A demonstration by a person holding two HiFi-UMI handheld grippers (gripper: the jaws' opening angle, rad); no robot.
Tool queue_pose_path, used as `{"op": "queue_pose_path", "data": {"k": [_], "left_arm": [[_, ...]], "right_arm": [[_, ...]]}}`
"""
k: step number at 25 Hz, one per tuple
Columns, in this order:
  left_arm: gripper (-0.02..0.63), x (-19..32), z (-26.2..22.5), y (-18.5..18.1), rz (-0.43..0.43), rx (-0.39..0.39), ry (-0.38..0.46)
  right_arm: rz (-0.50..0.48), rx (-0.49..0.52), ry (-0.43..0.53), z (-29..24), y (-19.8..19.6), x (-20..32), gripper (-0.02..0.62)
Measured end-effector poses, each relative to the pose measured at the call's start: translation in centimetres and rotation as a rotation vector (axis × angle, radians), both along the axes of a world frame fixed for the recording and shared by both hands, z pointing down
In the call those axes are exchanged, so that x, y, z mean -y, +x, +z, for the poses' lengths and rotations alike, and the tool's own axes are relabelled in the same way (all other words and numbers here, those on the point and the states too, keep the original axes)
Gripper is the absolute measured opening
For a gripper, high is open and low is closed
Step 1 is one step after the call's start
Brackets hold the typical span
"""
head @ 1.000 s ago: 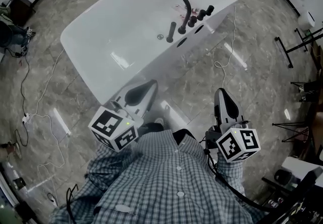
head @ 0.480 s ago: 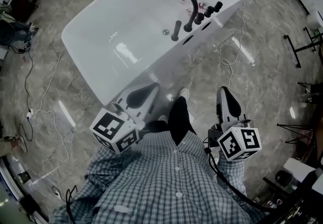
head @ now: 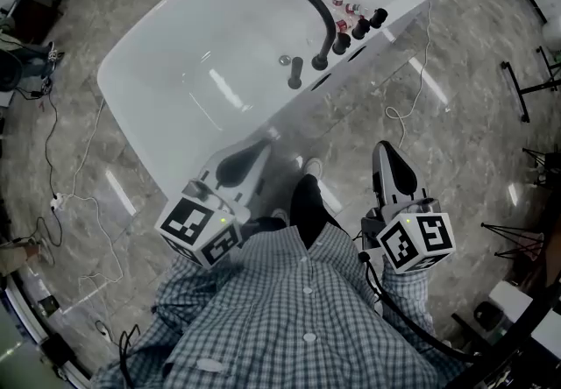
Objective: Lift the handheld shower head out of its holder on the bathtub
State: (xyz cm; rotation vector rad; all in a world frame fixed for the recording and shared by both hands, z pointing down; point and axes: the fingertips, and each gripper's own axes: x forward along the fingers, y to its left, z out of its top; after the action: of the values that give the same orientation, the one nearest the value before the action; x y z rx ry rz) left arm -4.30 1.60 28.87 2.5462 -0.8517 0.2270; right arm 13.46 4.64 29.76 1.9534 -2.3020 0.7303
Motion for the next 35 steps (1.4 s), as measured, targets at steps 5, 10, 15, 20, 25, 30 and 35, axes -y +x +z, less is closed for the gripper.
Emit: {"op": "queue_pose_path", "data": {"k": [5,10,15,20,25,30,35], "left_arm": [[0.009,5.4,-0.3,2.6,-0.08,0.002,0.034],[0.009,9.7,1.0,4.8,-0.154,0.03,0.021],[0.009,12.3,1.3,4.5,-0.195,0.078,0.029],[0.009,14.0,3.3,4.5,-0.22,0.083,0.006],[0.009,15.3,5.5,5.0,-0.194,0.049,-0.015],[0.009,16.3,8.7,5.8,-0.109,0.117,-0.009],[0.009,17.1,12.6,5.6,-0.05,0.142,-0.001]], "right_arm": [[-0.08,-0.017,0.007,-0.3,2.4,6.5,0.018],[-0.17,-0.017,-0.01,0.7,4.0,11.4,0.018],[-0.228,-0.006,-0.029,1.5,3.9,14.4,0.018],[-0.24,-0.002,-0.091,4.2,4.1,15.8,0.018],[-0.28,-0.041,-0.113,5.4,2.8,16.4,0.018],[-0.28,-0.073,-0.128,7.5,1.7,17.8,0.018],[-0.29,-0.061,-0.148,10.3,0.0,18.3,0.018]]}}
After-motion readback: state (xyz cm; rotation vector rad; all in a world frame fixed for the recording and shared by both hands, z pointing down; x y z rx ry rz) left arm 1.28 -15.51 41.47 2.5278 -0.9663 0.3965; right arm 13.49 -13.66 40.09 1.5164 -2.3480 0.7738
